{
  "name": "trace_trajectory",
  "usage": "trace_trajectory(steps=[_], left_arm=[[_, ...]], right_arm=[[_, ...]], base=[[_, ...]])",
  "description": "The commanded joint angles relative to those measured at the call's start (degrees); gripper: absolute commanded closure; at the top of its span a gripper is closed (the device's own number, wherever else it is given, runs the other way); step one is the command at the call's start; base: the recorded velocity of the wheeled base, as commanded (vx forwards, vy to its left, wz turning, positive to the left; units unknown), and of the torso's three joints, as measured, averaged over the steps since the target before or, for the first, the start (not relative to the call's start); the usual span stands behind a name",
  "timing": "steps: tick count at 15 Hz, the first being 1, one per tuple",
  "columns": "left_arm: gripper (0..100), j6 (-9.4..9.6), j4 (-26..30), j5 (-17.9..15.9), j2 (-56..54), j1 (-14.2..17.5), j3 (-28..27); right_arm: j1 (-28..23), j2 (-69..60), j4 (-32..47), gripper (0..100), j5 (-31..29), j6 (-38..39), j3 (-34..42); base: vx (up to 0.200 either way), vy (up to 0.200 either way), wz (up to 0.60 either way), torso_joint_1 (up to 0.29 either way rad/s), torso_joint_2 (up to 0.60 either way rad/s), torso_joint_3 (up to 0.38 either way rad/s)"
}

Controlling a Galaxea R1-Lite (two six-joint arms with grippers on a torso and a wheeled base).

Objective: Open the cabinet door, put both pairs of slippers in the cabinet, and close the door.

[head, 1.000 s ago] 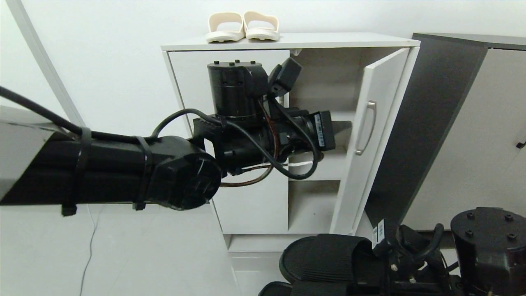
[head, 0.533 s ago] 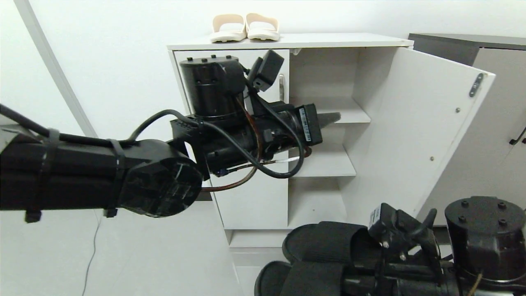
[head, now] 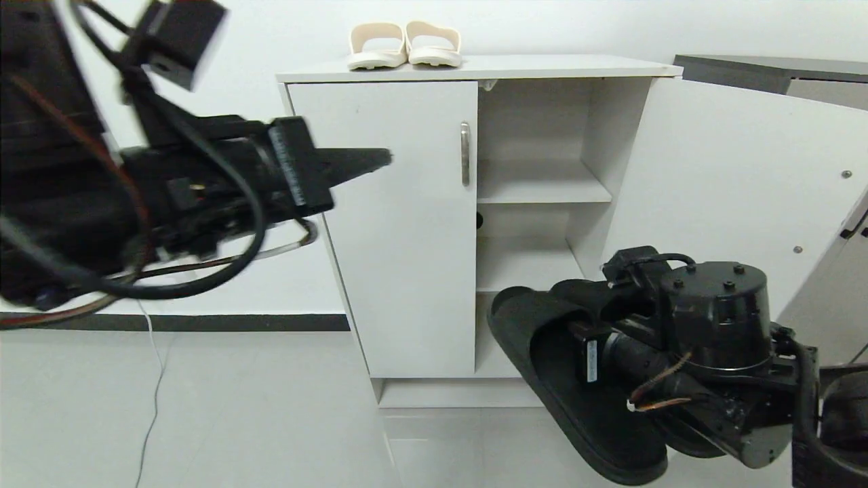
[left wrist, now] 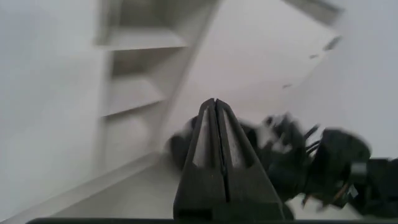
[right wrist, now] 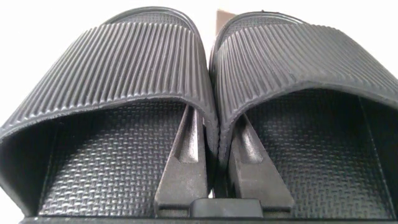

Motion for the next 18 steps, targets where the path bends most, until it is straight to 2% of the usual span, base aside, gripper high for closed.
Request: trace_trajectory(steps=[1,2,3,5,7,9,12,13,15,17,18], left_arm=[[100,7.16,11.84,13.41,-21.26,1.28,8.61],[100,7.51,14.38,16.66,-26.97,1.37,11.86],[100,7.51,16.14,18.16,-32.6,3.13,15.2],[100,7.77,20.36,20.97,-43.14,11.3,21.44],[100,7.95,24.05,24.92,-52.28,17.98,25.92],[100,8.3,26.51,26.51,-60.81,24.13,31.72],[100,13.31,27.74,26.68,-72.41,32.66,41.74],[100,14.19,27.39,26.77,-74.08,33.71,44.82],[100,14.54,26.51,25.19,-76.89,32.04,48.77],[100,15.42,24.4,19.21,-77.07,31.96,53.78],[100,15.59,21.06,17.72,-77.07,31.96,56.59]], right_arm=[[-1.13,5.34,-0.17,100,-4.9,1.88,-3.02],[-1.22,6.13,-0.34,100,-7.01,2.06,-3.64],[-1.31,6.48,-0.87,100,-6.84,2.15,-3.9],[-3.77,9.56,-4.03,100,-7.54,2.15,-4.96],[-5.09,12.55,-8.16,100,-7.63,1.88,-5.4],[-5.18,14.48,-9.48,100,-7.63,1.71,-5.57],[-5.09,15.01,-10.89,100,-7.63,1.62,-5.22],[-5.09,14.92,-10.89,100,-7.63,1.62,-5.22],[-5.0,14.83,-10.98,100,-7.63,1.62,-4.87],[-4.74,14.92,-11.06,100,-7.63,1.44,-4.6],[-4.65,14.92,-11.06,100,-7.63,1.27,-4.6]], base=[[0.0,0.0,0.0,0.0,0.0,0.0],[0.0,0.0,0.0,0.0,0.0,0.0],[0.0,0.0,0.0,0.0,0.0,0.0],[0.0,0.0,0.0,0.0,0.0,0.0],[0.0,0.0,0.0,0.0,0.0,0.0],[0.0,0.0,0.0,0.0,0.0,0.0],[0.0,0.0,0.0,0.0,0.0,0.0],[0.0,0.0,0.0,0.0,0.0,0.0],[0.0,0.0,0.0,0.0,0.0,0.0],[0.0,0.0,0.0,0.0,0.0,0.0],[0.0,0.0,0.0,0.0,0.0,0.0]])
